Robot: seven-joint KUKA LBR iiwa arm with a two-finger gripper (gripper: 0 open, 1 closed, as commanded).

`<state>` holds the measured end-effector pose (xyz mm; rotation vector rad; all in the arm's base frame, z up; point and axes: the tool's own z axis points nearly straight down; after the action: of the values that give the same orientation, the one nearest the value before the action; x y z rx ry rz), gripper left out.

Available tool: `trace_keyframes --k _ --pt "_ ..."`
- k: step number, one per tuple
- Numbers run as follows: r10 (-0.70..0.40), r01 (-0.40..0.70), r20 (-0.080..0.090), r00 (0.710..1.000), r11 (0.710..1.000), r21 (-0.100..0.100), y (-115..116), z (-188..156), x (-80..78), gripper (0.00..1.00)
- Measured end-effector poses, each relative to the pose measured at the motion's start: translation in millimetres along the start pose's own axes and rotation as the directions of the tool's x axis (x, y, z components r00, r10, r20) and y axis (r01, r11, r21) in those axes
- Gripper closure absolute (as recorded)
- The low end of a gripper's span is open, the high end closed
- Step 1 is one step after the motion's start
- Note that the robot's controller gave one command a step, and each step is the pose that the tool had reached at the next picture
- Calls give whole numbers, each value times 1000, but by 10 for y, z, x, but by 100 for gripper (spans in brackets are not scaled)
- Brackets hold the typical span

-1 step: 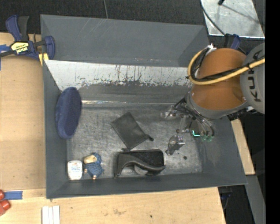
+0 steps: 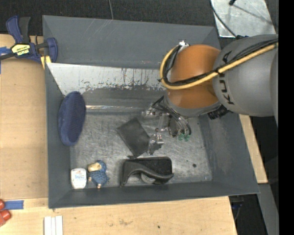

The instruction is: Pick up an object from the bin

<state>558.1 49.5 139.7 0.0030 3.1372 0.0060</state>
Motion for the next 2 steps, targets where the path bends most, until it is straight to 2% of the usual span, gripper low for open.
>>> trace_keyframes --k 1,2 --pt "-21 21 21 1000 1000 4 32 242 281 0" --pt "-88 88 3 996 996 5 -224 -124 247 0"
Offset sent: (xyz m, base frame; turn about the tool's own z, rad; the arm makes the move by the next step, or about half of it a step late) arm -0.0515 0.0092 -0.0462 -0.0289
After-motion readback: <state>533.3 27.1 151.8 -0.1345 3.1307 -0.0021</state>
